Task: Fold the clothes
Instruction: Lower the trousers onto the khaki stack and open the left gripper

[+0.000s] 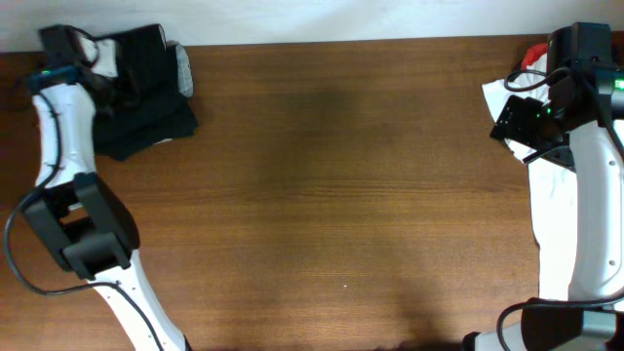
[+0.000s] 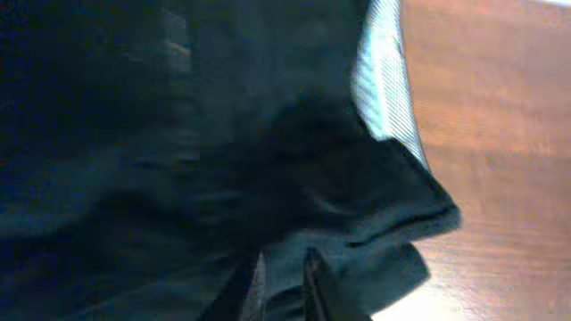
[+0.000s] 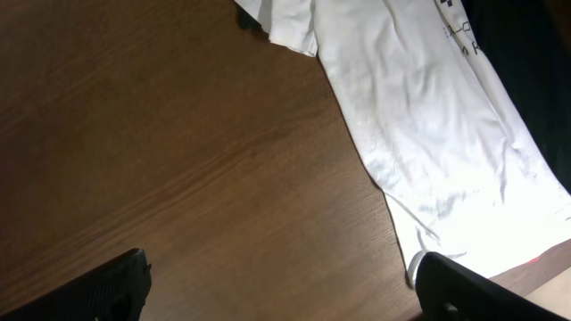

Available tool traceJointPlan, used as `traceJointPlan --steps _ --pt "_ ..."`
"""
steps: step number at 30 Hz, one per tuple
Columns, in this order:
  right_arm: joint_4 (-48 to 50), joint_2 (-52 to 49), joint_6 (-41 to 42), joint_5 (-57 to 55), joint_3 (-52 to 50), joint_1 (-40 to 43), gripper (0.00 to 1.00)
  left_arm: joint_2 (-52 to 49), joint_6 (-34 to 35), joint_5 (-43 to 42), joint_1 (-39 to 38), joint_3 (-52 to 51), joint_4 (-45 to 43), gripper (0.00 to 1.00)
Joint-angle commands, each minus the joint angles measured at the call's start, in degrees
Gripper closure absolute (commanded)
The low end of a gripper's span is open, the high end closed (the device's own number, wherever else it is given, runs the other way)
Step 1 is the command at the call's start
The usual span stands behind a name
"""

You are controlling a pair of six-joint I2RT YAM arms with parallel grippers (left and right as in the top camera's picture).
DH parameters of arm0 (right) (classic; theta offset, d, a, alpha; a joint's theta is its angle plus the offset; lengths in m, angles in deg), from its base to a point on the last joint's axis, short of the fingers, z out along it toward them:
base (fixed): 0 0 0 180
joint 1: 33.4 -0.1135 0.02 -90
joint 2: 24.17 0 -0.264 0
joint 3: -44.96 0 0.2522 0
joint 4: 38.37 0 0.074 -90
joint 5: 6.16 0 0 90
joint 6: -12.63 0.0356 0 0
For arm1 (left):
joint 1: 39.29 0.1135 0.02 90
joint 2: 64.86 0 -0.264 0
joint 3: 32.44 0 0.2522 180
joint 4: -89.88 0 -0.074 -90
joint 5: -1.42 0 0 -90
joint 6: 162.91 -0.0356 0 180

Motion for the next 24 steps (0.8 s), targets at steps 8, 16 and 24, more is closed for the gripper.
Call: traceJointPlan --steps 8,16,24 --pt "-0.04 -0.17 0.33 0.09 0.63 0.04 0.01 -0.31 0.31 -1.29 -4.22 -9.49 -3.48 0.77" --pt "-0.02 -0.17 0.35 0.09 0.63 0.04 0.01 6.51 0.33 -8.07 -4.22 -10.32 -2.69 0.87" --pt "-0.04 -0.17 0.33 0.09 0.63 0.04 0.01 31.45 5.18 -8.39 -4.22 -10.32 7.13 0.01"
